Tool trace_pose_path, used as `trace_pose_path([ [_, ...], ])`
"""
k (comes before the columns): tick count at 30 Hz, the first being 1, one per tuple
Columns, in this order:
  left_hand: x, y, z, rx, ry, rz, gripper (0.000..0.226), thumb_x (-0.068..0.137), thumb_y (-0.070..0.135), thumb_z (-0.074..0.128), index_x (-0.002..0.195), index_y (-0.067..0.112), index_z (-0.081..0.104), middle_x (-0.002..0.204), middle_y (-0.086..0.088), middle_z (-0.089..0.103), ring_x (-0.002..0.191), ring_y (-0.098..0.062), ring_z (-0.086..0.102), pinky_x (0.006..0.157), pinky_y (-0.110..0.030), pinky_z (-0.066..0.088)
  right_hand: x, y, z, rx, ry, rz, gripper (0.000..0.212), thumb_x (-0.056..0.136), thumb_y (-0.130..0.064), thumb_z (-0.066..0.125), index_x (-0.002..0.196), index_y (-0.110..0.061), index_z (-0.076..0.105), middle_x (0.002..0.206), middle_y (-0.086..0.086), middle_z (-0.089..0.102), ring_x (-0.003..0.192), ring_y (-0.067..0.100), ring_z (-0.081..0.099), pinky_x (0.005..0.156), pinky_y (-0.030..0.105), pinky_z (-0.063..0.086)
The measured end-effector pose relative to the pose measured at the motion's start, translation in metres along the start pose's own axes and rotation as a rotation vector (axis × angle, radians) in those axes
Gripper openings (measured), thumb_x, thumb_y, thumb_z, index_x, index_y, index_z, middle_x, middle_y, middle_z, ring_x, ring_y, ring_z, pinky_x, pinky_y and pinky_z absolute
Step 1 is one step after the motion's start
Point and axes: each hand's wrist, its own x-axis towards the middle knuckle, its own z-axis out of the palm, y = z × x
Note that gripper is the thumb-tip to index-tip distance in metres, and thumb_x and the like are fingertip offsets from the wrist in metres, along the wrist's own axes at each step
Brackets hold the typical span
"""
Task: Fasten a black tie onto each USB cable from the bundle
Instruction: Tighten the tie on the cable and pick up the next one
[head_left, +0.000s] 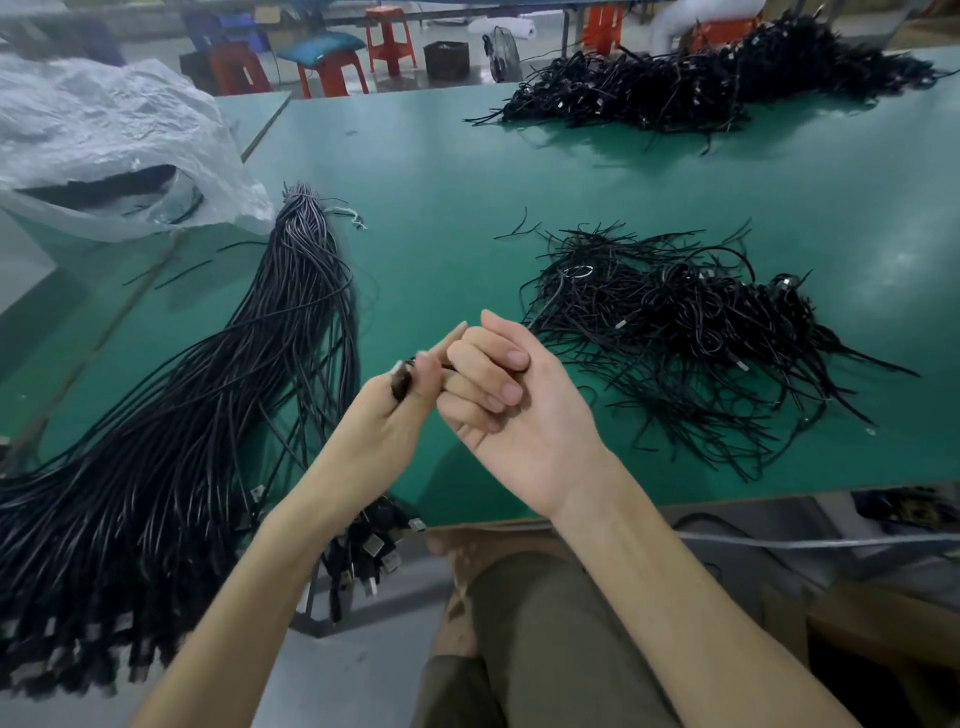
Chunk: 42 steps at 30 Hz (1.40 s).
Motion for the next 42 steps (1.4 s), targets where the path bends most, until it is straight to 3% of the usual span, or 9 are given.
trace_pose_path([
  [3, 0.001, 0.001, 0.01, -0.412, 0.035, -0.092, 0.067, 0.1, 0.062, 0.036, 0.142, 0.015, 0.059, 0.135, 0.005, 0.068, 0.134, -0.009, 0.056, 0.114, -0.029, 0.041, 0.0, 0.01, -0.003, 0.019, 0.003, -0.007, 0.049, 0.109, -0.027, 0.038, 0.06, -0.022, 0.032, 0.047, -0.003, 0.025, 0.047, 0.01, 0.015, 0.047, 0.025, 0.013],
  [7, 0.01, 0.014, 0.012, -0.783, 0.134, -0.093, 0.061, 0.11, 0.047, 0.027, 0.142, 0.002, 0.054, 0.14, -0.008, 0.065, 0.132, -0.018, 0.059, 0.109, -0.031, 0.048, -0.001, 0.022, -0.014, 0.083, 0.004, 0.031, 0.048, 0.109, -0.027, 0.037, 0.062, -0.022, 0.031, 0.047, -0.005, 0.023, 0.047, 0.009, 0.013, 0.046, 0.025, 0.011],
  [12, 0.016, 0.022, -0.011, -1.227, 0.145, -0.121, 0.043, 0.11, 0.041, 0.033, 0.109, 0.013, 0.066, 0.078, 0.013, 0.059, 0.055, 0.0, 0.051, 0.055, -0.015, 0.043, -0.005, 0.021, -0.033, 0.121, 0.087, 0.065, 0.049, 0.109, -0.03, 0.037, 0.061, -0.022, 0.032, 0.05, -0.007, 0.015, 0.048, 0.009, 0.008, 0.044, 0.025, 0.009],
  [16, 0.002, 0.018, -0.012, -0.842, -0.113, -0.127, 0.051, 0.107, 0.048, 0.037, 0.068, 0.019, 0.053, 0.059, 0.013, 0.033, 0.045, -0.004, 0.018, 0.044, -0.019, 0.02, 0.0, 0.002, -0.038, 0.004, 0.166, 0.045, 0.051, 0.109, -0.035, 0.037, 0.06, -0.025, 0.032, 0.045, -0.008, 0.014, 0.044, 0.009, 0.006, 0.039, 0.022, 0.008],
  [20, -0.008, 0.015, -0.019, -0.009, -0.379, -0.124, 0.066, 0.097, 0.07, 0.041, 0.063, 0.017, 0.061, 0.054, 0.008, 0.039, 0.047, -0.011, 0.031, 0.046, -0.02, 0.027, -0.003, -0.021, -0.039, -0.13, 0.256, 0.025, 0.05, 0.11, -0.041, 0.034, 0.063, -0.024, 0.028, 0.047, -0.009, 0.012, 0.046, 0.01, 0.003, 0.038, 0.021, 0.01],
  [24, -0.012, 0.005, -0.013, 0.375, -0.516, -0.229, 0.067, 0.095, 0.069, 0.032, 0.069, 0.025, 0.075, 0.063, -0.003, 0.07, 0.054, -0.025, 0.064, 0.06, -0.031, 0.052, -0.005, -0.031, -0.03, -0.126, 0.278, -0.019, 0.05, 0.111, -0.038, 0.034, 0.063, -0.024, 0.028, 0.044, -0.009, 0.018, 0.047, 0.01, 0.004, 0.04, 0.022, 0.009],
  [29, -0.003, -0.002, -0.006, 0.378, -0.177, -0.109, 0.052, 0.09, 0.064, 0.034, 0.089, 0.029, 0.072, 0.076, 0.003, 0.076, 0.074, -0.024, 0.071, 0.07, -0.039, 0.053, -0.007, -0.017, -0.011, -0.085, 0.134, -0.024, 0.051, 0.111, -0.036, 0.034, 0.061, -0.024, 0.03, 0.043, -0.008, 0.02, 0.047, 0.01, 0.005, 0.044, 0.024, 0.008],
  [33, -0.001, 0.003, -0.005, 0.052, -0.119, -0.021, 0.043, 0.103, 0.042, 0.034, 0.113, 0.022, 0.07, 0.101, 0.031, 0.073, 0.1, 0.011, 0.067, 0.087, -0.003, 0.045, -0.012, -0.011, -0.001, -0.029, 0.059, -0.021, 0.054, 0.11, -0.033, 0.034, 0.057, -0.023, 0.033, 0.042, -0.008, 0.02, 0.046, 0.01, 0.006, 0.045, 0.024, 0.009],
  [42, 0.0, 0.01, 0.011, -0.42, 0.043, -0.194, 0.064, 0.103, 0.057, 0.033, 0.138, 0.012, 0.062, 0.138, 0.0, 0.066, 0.134, -0.012, 0.057, 0.12, -0.04, 0.034, -0.018, 0.012, -0.003, 0.068, 0.026, 0.012, 0.053, 0.111, -0.035, 0.035, 0.06, -0.023, 0.03, 0.044, -0.007, 0.02, 0.048, 0.009, 0.01, 0.043, 0.025, 0.012],
])
